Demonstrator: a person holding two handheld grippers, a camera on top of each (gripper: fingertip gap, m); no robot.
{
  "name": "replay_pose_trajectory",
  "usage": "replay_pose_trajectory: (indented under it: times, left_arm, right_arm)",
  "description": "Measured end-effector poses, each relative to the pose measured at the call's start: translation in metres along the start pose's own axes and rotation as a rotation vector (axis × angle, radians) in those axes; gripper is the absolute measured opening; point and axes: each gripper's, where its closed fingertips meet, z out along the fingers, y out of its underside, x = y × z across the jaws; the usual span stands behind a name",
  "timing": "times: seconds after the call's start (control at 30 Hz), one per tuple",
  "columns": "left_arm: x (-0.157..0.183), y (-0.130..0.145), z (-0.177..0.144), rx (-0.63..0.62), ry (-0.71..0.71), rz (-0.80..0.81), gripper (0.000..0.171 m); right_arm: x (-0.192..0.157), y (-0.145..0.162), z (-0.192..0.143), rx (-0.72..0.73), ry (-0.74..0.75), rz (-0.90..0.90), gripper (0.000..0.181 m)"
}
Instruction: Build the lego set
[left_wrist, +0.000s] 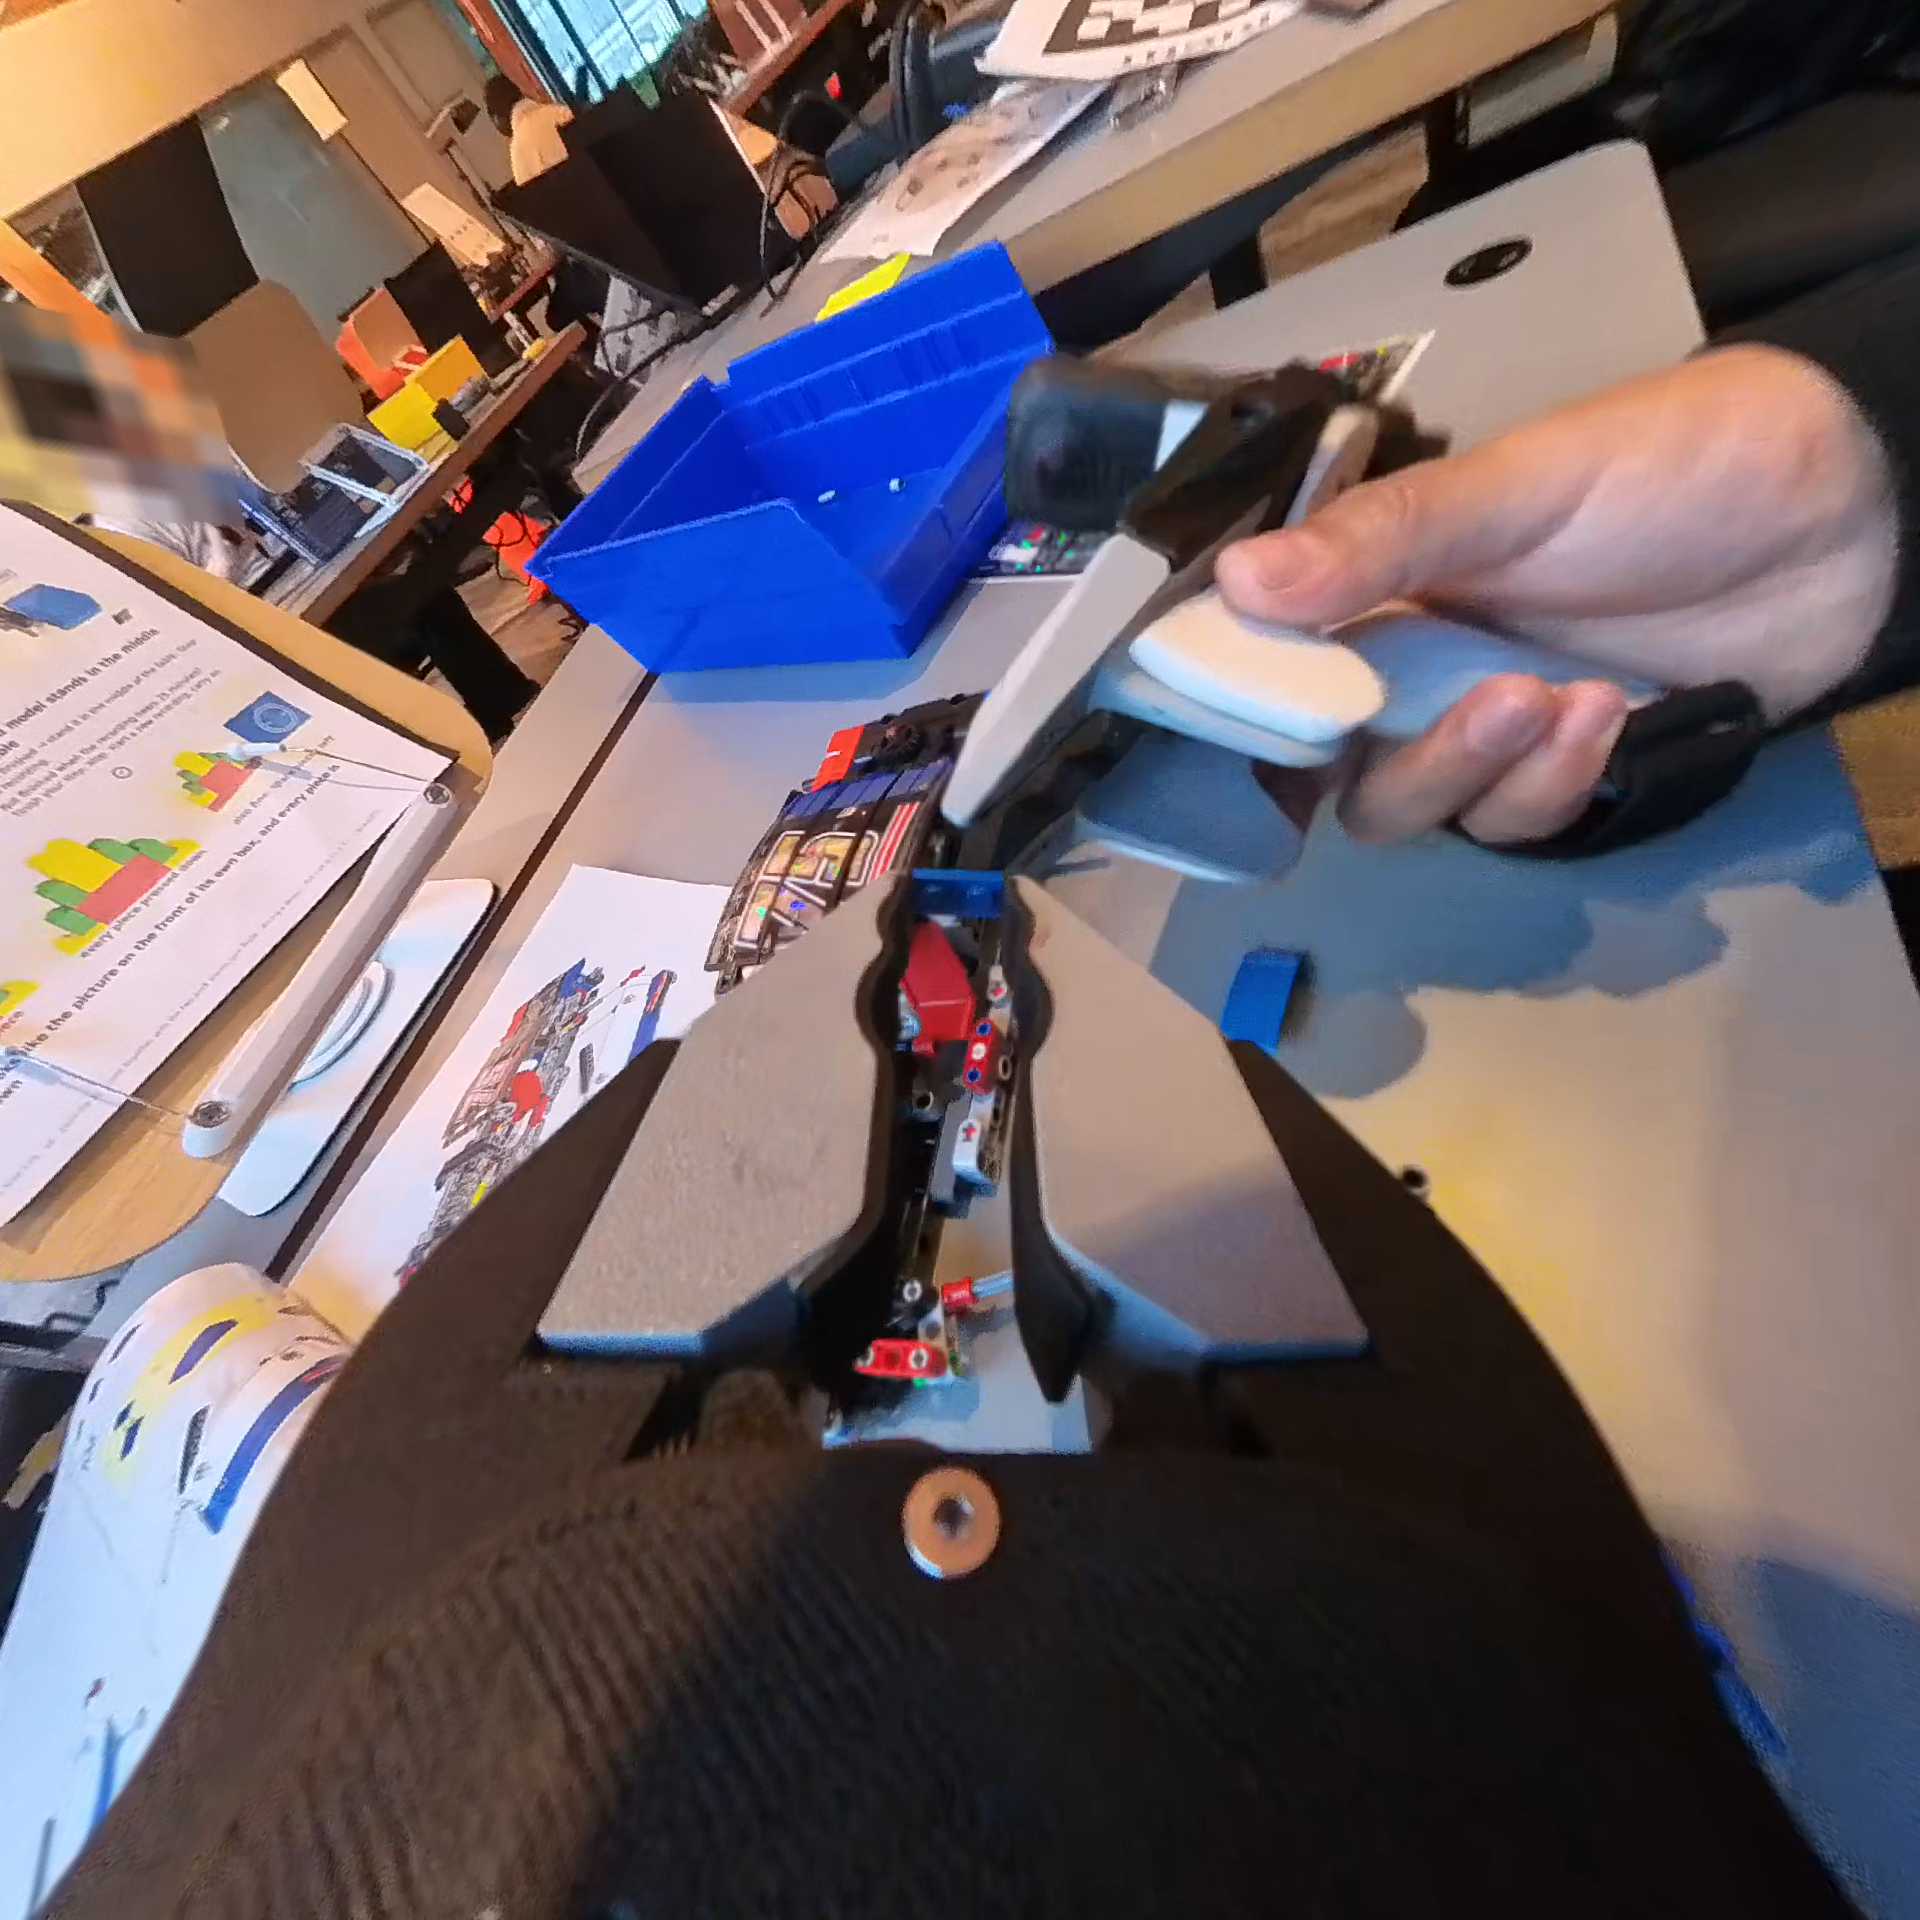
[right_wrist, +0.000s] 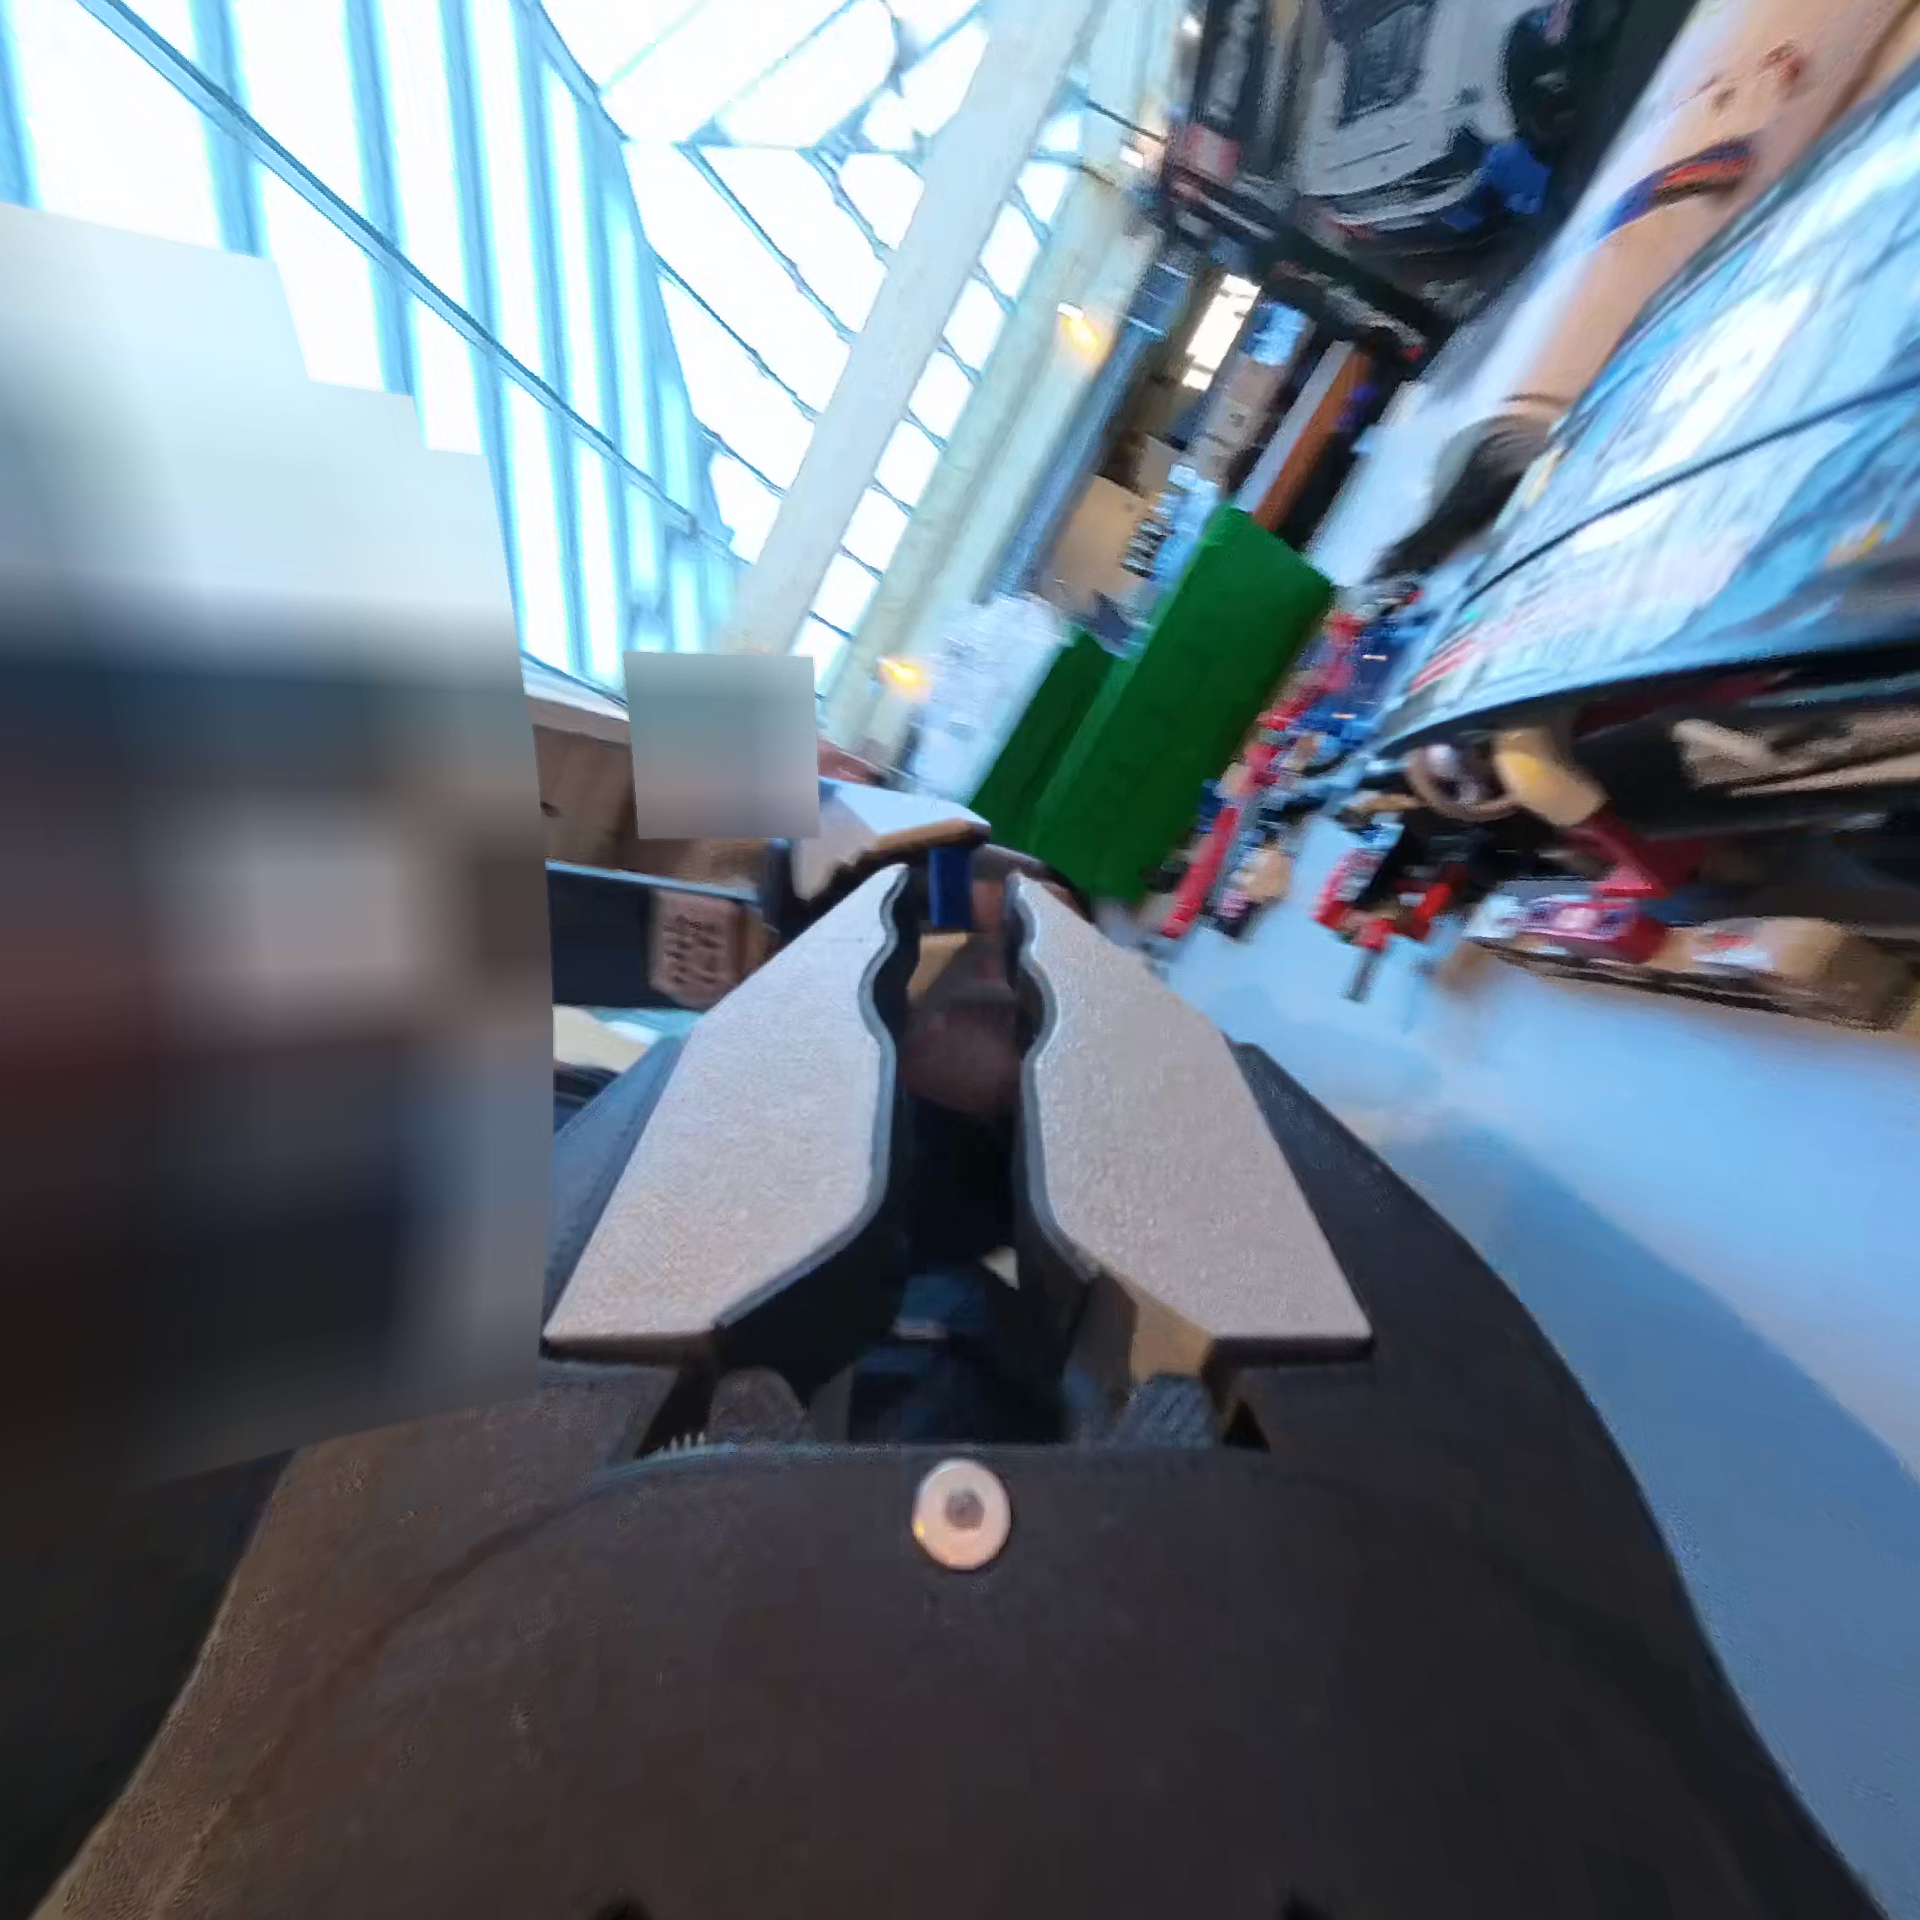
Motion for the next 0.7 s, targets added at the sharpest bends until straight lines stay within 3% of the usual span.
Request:
replay_pose_trajectory:
  times: [0.13, 0.23, 0.53, 0.63, 0.7]
  left_arm:
    - [0.003, 0.007, 0.005, -0.076, 0.010, 0.060, 0.013]
    - [0.008, 0.013, 0.009, -0.127, 0.017, 0.109, 0.013]
    - [0.019, 0.020, 0.014, -0.199, 0.048, 0.151, 0.014]
    - [0.026, 0.027, 0.015, -0.220, 0.125, 0.059, 0.031]
    - [0.024, 0.035, 0.013, -0.227, 0.143, 0.007, 0.033]
  right_arm:
    - [0.015, 0.009, -0.006, -0.165, 0.287, -0.297, 0.008]
    - [0.014, 0.007, -0.006, -0.222, 0.374, -0.422, 0.007]
    - [0.021, 0.018, -0.008, -0.303, 0.413, -0.442, 0.001]
    - [0.026, 0.015, -0.021, -0.306, 0.422, -0.386, 0.000]
    - [0.041, 0.012, -0.045, -0.364, 0.505, -0.341, 0.000]
